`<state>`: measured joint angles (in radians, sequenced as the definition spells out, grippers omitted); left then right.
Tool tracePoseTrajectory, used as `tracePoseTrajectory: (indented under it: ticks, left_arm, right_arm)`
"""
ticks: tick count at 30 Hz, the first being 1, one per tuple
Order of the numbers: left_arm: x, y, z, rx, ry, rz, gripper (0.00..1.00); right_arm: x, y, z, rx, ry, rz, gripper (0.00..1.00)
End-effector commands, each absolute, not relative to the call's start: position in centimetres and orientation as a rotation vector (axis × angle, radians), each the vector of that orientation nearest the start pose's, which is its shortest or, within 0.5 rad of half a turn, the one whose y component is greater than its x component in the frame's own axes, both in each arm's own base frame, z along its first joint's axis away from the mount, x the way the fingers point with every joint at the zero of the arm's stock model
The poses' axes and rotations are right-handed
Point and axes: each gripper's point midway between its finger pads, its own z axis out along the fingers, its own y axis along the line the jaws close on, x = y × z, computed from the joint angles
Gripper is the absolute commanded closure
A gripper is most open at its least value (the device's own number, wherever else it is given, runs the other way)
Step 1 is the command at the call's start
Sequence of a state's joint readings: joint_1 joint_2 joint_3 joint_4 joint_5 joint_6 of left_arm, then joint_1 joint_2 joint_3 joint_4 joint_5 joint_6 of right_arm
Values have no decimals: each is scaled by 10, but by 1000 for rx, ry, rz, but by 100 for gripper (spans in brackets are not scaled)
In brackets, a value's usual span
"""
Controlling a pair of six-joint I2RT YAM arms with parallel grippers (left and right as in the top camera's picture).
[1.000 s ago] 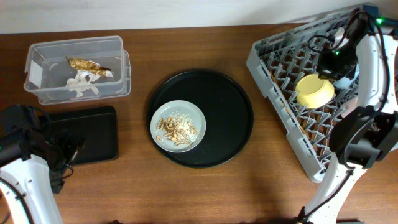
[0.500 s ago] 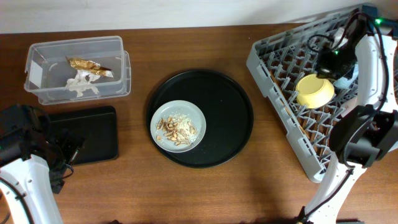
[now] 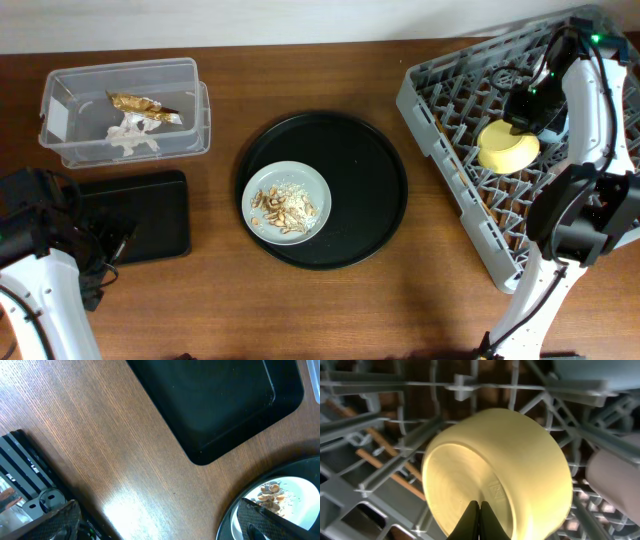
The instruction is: Sort waste into correct bins and load items into the dishwasher rack
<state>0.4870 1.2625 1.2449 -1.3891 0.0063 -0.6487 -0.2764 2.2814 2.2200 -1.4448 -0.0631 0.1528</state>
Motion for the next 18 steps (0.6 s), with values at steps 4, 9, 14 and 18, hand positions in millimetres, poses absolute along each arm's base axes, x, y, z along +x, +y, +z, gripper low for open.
tracePoseTrajectory:
  ticks: [4,9,14,18]
  left_arm:
    - [199,108,178,-1621,2499,-14,1]
    - [199,108,178,-1621,2499,-14,1]
    - [199,108,178,-1621,2499,-14,1]
    - [199,108,178,-1621,2499,-14,1]
  right_arm:
    - [431,-156,133,821,2942,-265,96]
    - [420,-163,136,825,2970,-354,96]
    - [425,-151,138,804,2971,-239,96]
    - [448,-140,164,772,2871,-89,95]
